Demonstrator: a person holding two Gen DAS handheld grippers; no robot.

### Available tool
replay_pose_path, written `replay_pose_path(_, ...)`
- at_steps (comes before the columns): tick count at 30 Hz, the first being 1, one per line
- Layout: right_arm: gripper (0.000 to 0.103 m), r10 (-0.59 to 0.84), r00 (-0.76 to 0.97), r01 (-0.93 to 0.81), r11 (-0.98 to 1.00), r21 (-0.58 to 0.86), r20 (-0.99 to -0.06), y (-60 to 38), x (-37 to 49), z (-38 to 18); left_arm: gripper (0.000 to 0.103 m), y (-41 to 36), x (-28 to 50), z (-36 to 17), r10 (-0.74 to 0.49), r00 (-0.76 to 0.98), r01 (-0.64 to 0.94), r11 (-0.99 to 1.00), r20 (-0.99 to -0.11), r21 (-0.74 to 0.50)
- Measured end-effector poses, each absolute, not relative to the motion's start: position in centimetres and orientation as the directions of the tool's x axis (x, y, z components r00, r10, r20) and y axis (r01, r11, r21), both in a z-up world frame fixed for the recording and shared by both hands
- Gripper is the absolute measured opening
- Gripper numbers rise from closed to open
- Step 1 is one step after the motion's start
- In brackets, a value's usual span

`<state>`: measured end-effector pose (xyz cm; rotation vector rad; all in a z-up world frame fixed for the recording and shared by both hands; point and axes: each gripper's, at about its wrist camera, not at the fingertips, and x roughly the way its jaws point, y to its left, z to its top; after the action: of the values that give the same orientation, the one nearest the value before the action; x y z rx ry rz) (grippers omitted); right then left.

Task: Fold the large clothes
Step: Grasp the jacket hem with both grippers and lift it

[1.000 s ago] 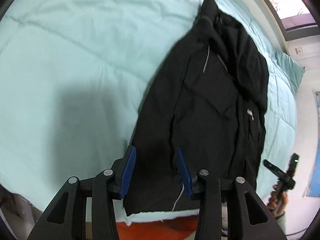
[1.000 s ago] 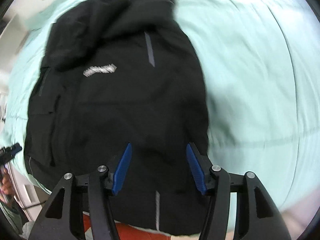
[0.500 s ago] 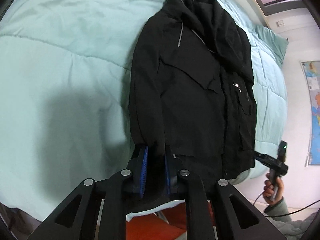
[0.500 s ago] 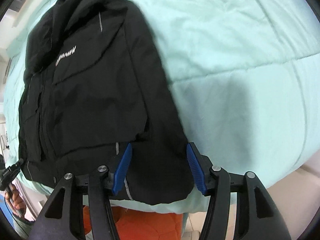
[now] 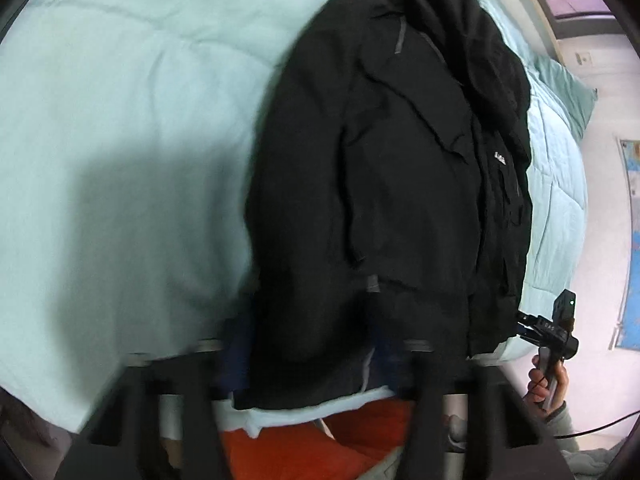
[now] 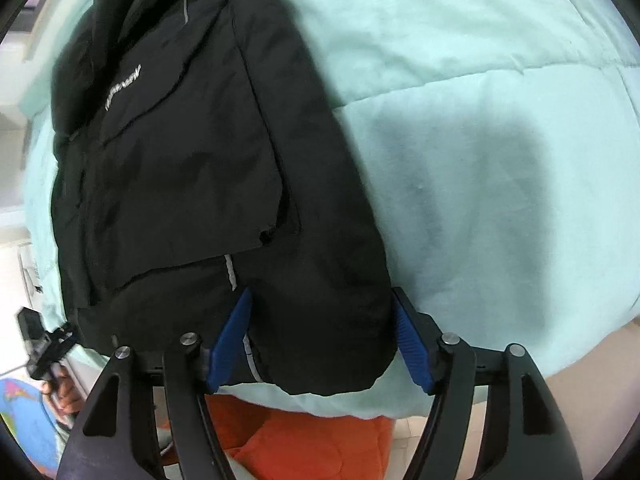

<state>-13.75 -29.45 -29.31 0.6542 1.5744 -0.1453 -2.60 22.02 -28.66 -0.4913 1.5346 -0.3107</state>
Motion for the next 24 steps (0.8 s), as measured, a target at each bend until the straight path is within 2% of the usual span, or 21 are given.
replay_pose_path(1, 0.044, 0.314, 0.035, 0.476, 0.829, 0.292, -0.949, -29.2, -13.7, -29.0, 0.016, 21.8, -2.6, -28.1, -0.489, 0.039, -0.091, 0.867, -0.871, -0.490)
replay_pose_path(2, 0.036, 0.322, 0.051, 0.466, 0.830, 0.307, -0.945, -28.9, -13.7, -28.6, 0.013, 21.4, -2.5, -27.0, -0.485, 0.063, -0.062, 0.871, -0.872, -0.488)
replay_pose_path(5, 0.035, 0.296, 0.104, 0.387, 0.868, 0.313, -0.949, -27.7, -13.2, -25.6, 0.013, 20.9, -2.0, -24.1, -0.523, 0.112, -0.010, 0.849, -0.845, -0.528)
replay_pose_path(7, 0.035, 0.347, 0.130, 0.362, 0.855, 0.370, -0.929, -27.7, -13.0, -24.9, 0.013, 20.5, -1.4, -23.3, -0.580, 0.114, 0.005, 0.812, -0.806, -0.583)
replay_pose_path(11, 0.053, 0.444, 0.093, 0.438, 0.786, 0.437, -0.891, -28.5, -12.2, -27.2, 0.017, 19.4, 0.0, -25.0, -0.573, 0.054, 0.000, 0.819, -0.818, -0.574)
replay_pose_path(13, 0.053, 0.481, 0.083, 0.461, 0.758, 0.461, -0.873, -28.4, -12.0, -28.5, 0.018, 19.0, 0.1, -25.8, -0.566, 0.047, -0.013, 0.824, -0.823, -0.567)
replay_pose_path(15, 0.042, 0.478, 0.088, 0.476, 0.750, 0.459, -0.874, -28.0, -12.2, -28.8, 0.017, 18.9, 0.2, -26.0, -0.550, 0.058, -0.028, 0.833, -0.833, -0.552)
replay_pose_path(16, 0.029, 0.474, 0.099, 0.476, 0.749, 0.460, -0.875, -28.0, -12.2, -28.6, 0.016, 19.0, 0.3, -25.6, -0.550, 0.071, -0.024, 0.833, -0.832, -0.552)
replay_pose_path(19, 0.025, 0.455, 0.168, 0.438, 0.760, 0.480, -0.874, -28.0, -12.0, -25.7, 0.013, 19.5, 1.1, -23.4, -0.568, 0.138, -0.004, 0.819, -0.811, -0.574)
replay_pose_path(24, 0.024, 0.422, 0.284, 0.340, 0.795, 0.502, -0.861, -28.2, -8.9, -19.0, 0.012, 20.0, 4.4, -18.4, -0.631, 0.270, 0.035, 0.761, -0.727, -0.647)
